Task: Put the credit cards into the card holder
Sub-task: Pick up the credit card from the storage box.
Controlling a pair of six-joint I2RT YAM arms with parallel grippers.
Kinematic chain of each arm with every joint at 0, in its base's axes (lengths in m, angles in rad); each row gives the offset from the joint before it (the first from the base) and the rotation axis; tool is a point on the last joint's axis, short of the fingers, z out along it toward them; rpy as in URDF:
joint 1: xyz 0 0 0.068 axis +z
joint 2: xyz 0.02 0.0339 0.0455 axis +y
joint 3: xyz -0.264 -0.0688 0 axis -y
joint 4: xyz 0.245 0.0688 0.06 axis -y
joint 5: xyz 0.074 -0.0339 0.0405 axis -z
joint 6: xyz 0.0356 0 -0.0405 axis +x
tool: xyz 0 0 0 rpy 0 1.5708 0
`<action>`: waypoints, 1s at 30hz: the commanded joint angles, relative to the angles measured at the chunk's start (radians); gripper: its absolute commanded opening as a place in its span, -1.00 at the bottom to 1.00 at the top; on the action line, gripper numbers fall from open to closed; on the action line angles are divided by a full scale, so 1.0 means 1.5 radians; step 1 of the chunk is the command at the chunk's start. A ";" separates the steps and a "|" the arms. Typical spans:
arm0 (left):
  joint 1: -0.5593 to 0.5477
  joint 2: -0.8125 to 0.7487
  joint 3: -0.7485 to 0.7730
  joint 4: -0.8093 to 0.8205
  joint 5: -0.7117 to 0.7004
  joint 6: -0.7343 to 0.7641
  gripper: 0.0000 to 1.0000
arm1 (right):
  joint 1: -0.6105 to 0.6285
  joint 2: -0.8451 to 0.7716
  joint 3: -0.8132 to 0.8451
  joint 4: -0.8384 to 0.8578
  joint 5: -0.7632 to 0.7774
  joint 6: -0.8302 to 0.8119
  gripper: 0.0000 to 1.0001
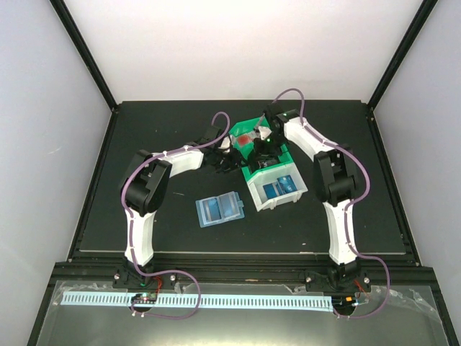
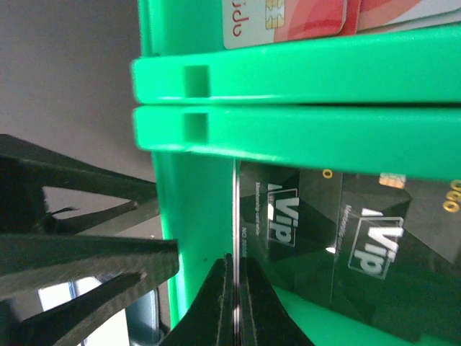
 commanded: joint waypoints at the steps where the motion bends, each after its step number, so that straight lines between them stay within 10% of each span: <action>1: -0.005 -0.029 0.006 -0.009 0.006 0.021 -0.14 | -0.001 -0.070 0.028 -0.026 0.039 -0.003 -0.97; 20: 0.033 -0.178 -0.014 0.102 0.103 -0.052 0.61 | -0.058 -0.161 0.056 -0.002 -0.151 0.109 -0.98; 30: 0.035 -0.121 0.058 0.152 0.212 -0.160 0.55 | -0.079 -0.231 -0.061 0.151 -0.351 0.190 -0.91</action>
